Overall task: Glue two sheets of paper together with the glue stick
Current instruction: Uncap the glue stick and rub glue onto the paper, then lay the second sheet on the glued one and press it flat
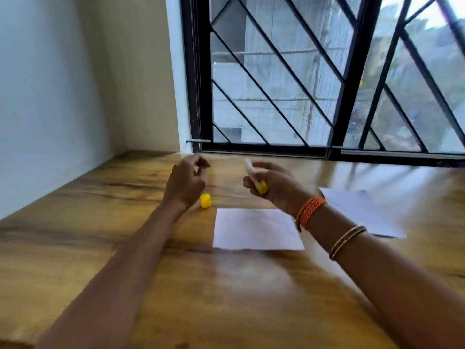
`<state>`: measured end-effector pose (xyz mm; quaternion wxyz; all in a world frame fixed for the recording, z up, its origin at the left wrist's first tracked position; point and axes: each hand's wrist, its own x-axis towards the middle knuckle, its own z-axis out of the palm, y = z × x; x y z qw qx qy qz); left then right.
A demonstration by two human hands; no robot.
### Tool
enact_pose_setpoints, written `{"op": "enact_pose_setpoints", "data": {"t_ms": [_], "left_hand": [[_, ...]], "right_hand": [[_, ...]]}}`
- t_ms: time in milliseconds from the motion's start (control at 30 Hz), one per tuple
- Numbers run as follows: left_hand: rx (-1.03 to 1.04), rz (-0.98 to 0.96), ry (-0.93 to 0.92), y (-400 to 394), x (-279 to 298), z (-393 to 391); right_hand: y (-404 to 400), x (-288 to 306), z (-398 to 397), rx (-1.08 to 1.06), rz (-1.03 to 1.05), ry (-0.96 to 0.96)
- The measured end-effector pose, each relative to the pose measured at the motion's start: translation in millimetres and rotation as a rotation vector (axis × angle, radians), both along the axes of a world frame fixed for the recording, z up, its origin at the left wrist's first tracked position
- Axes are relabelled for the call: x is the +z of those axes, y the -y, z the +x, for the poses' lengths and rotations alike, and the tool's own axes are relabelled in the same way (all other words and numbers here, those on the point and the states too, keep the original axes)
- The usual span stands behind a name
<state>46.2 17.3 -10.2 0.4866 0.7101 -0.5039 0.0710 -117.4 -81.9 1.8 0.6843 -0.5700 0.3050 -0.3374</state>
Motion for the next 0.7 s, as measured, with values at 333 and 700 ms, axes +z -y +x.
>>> {"op": "enact_pose_setpoints", "data": {"t_ms": [333, 700], "left_hand": [[-0.080, 0.120, -0.189, 6, -28, 32], [0.220, -0.117, 0.087, 1, -15, 18]], "right_hand": [[5, -13, 69, 0.053, -0.244, -0.113], [9, -17, 68, 0.038, -0.166, -0.077]]}}
